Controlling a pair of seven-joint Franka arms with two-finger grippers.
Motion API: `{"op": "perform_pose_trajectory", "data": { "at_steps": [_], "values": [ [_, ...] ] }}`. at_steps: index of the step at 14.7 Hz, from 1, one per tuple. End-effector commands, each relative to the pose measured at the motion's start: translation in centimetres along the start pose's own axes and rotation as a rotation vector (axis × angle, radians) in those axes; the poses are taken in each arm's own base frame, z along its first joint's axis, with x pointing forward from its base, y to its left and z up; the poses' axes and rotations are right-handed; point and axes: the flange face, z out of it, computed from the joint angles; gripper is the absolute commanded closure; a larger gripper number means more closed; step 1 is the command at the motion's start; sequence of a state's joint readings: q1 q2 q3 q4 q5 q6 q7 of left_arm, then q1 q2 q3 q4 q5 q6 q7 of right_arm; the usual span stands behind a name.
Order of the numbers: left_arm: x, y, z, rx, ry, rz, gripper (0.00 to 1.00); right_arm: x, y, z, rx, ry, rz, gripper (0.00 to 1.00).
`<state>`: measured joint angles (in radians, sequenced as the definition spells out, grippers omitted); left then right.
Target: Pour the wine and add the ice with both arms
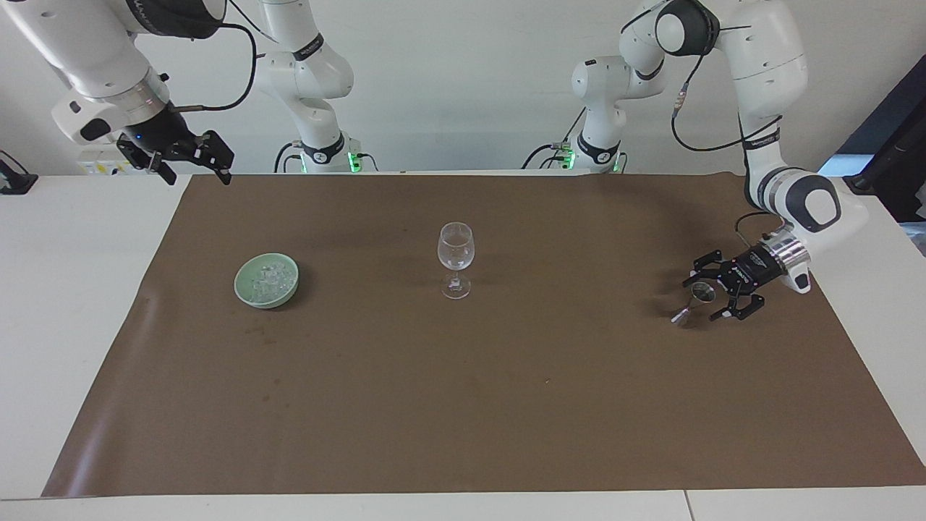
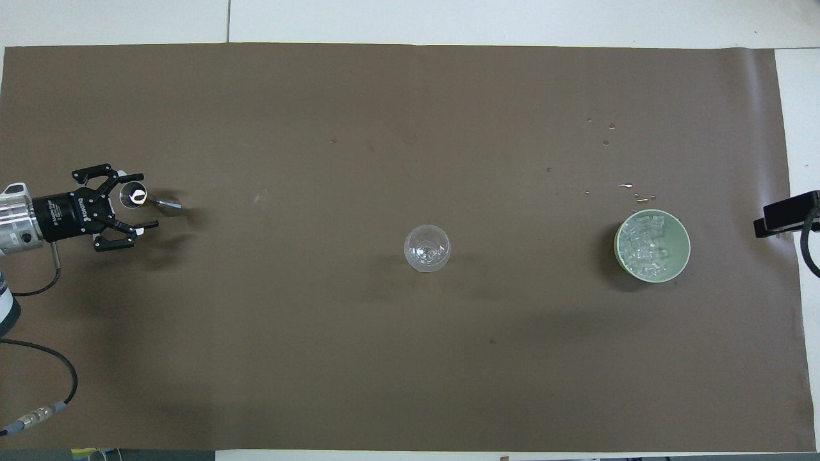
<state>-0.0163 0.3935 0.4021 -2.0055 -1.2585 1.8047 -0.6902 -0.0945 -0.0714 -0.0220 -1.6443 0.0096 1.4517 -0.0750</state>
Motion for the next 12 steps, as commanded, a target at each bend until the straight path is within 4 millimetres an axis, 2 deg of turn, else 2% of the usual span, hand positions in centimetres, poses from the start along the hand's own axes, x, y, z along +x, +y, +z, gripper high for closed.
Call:
{"op": "perform_pose_trajectory", "data": {
  "at_steps": [1,6,12],
  "values": [
    [-0.2,-0.9,0.6,-0.039,0.007,-0.027,0.04,-0.6,0.1,-0.1,0.002,0.000,-0.019,0.00],
    [1.4,-2.2,0.6,-0.047,0.021,-0.066,0.13,-0.6,0.1,0.0,0.002,-0.001,-0.019,0.00],
    [1.5,-2.7,0.0,-0.052,-0.007,-0.081,0.16,-0.6,-0.1,-0.2,0.001,0.002,-0.028,0.00]
  ]
}}
